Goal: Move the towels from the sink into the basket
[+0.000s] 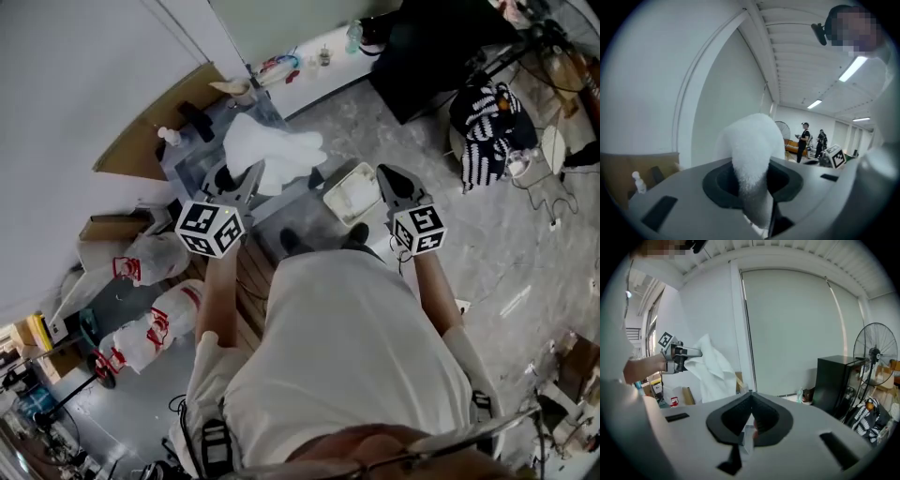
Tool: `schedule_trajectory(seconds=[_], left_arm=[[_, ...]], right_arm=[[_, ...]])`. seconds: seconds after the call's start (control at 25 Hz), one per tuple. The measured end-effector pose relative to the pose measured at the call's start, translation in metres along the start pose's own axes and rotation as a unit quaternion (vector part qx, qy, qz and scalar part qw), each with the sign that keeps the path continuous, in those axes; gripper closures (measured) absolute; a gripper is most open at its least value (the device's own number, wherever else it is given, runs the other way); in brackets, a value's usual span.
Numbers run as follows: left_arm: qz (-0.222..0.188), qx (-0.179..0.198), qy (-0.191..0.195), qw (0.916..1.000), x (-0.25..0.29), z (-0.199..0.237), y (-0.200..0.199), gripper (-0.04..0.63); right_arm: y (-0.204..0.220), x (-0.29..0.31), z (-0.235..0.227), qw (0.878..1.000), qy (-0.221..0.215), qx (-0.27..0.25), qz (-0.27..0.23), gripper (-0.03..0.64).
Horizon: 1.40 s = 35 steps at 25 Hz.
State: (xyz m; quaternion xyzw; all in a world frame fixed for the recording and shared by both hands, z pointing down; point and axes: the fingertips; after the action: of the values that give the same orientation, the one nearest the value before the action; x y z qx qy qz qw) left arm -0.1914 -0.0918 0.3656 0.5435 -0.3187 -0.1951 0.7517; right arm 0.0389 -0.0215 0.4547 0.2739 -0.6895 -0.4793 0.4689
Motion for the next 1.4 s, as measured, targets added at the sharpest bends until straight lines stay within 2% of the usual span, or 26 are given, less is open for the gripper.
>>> schedule_trajectory(seconds=[0.12,0.28,0.48,0.68,0.8,0.92,1.04,1.4], left_arm=[[-0.008,0.017,0.053,0.9984,0.029,-0.041,-0.024,0.494],[0.007,0.038,0.104,0.9939,0.069,-0.088,-0.026,0.494],[0.046,0.043,0.156,0.9858,0.115,-0.142,-0.003,0.494],[0.101,0.039,0.177,0.9783,0.159,-0.176,0.046,0.494],[0.136,0.038,0.184,0.9726,0.186,-0.190,0.089,0.494],[0.174,0.041,0.186,0.9662,0.212,-0.208,0.148,0.494],[0.210,0.041,0.179,0.9604,0.239,-0.218,0.220,0.492],[0.297,0.041,0.155,0.9415,0.335,-0.201,0.449,0.492]], right_arm=[[-0.008,-0.022,-0.022,0.999,0.028,0.005,-0.016,0.621],[-0.009,-0.054,-0.052,0.997,0.067,0.018,-0.029,0.621],[0.009,-0.097,-0.088,0.992,0.112,0.045,-0.029,0.621],[0.044,-0.119,-0.122,0.987,0.140,0.074,-0.008,0.621],[0.076,-0.118,-0.139,0.985,0.145,0.088,0.015,0.621],[0.118,-0.118,-0.152,0.983,0.141,0.107,0.046,0.621],[0.162,-0.111,-0.164,0.982,0.130,0.116,0.078,0.621],[0.310,-0.051,-0.197,0.975,0.091,0.133,0.152,0.621]])
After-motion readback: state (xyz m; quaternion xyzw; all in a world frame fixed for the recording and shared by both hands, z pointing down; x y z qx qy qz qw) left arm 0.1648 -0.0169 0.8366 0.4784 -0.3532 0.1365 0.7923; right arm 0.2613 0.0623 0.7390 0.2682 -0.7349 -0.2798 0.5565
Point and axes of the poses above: the fingertips, and each gripper's own axes: x forward along the fingers, z to its left, y out of its underside, and after that the axes turned 1 degree about z, right-handed
